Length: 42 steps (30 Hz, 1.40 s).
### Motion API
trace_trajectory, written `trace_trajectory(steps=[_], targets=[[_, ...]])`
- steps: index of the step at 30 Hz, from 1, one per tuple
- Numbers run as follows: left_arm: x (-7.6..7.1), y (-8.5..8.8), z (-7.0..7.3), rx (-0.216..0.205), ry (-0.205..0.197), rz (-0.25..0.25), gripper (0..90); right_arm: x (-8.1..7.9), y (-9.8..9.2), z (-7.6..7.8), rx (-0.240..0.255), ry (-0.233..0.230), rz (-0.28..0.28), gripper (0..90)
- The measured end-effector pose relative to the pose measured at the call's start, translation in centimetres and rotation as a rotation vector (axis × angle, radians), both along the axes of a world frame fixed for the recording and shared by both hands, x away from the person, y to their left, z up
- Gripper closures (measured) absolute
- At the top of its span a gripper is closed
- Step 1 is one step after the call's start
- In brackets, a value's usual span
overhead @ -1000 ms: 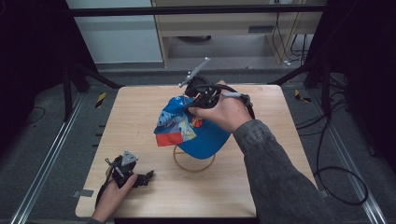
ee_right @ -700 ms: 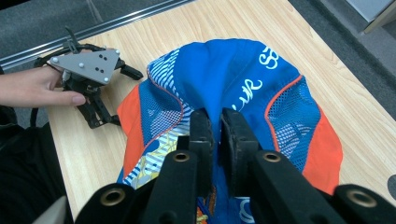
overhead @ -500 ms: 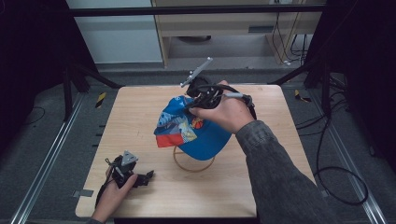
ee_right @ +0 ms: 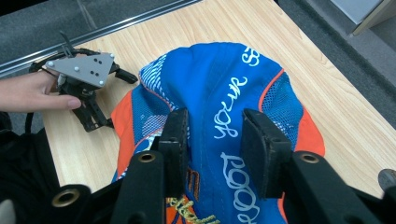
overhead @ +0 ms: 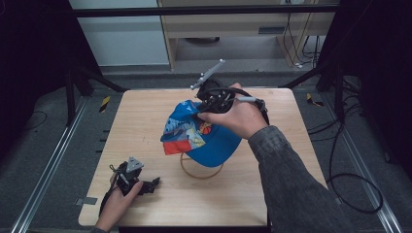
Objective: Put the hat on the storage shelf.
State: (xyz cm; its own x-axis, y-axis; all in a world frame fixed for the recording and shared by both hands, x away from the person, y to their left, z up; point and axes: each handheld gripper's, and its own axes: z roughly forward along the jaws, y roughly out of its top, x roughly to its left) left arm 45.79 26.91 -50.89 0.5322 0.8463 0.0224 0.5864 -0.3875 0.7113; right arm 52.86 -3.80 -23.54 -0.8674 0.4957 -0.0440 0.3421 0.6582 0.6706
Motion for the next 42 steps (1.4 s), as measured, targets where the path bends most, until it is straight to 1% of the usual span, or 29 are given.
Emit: trace_trajectory(steps=[5, 15, 30, 42], targets=[[0.0, 0.0, 0.0, 0.000, 0.000, 0.001, 0.0, 0.0, 0.0, -0.1, 0.000, 0.004, -0.003, 57.0], [0.0, 0.0, 0.0, 0.000, 0.001, 0.001, 0.0, -0.2, -0.2, 0.0, 0.014, 0.006, -0.005, 52.8], [0.0, 0.0, 0.0, 0.000, 0.000, 0.000, 0.0, -0.7, -0.6, 0.3, 0.037, 0.010, -0.005, 50.2], [0.0, 0.0, 0.0, -0.001, 0.000, 0.001, 0.0, -1.2, -1.6, 0.3, 0.063, 0.006, -0.006, 49.6]])
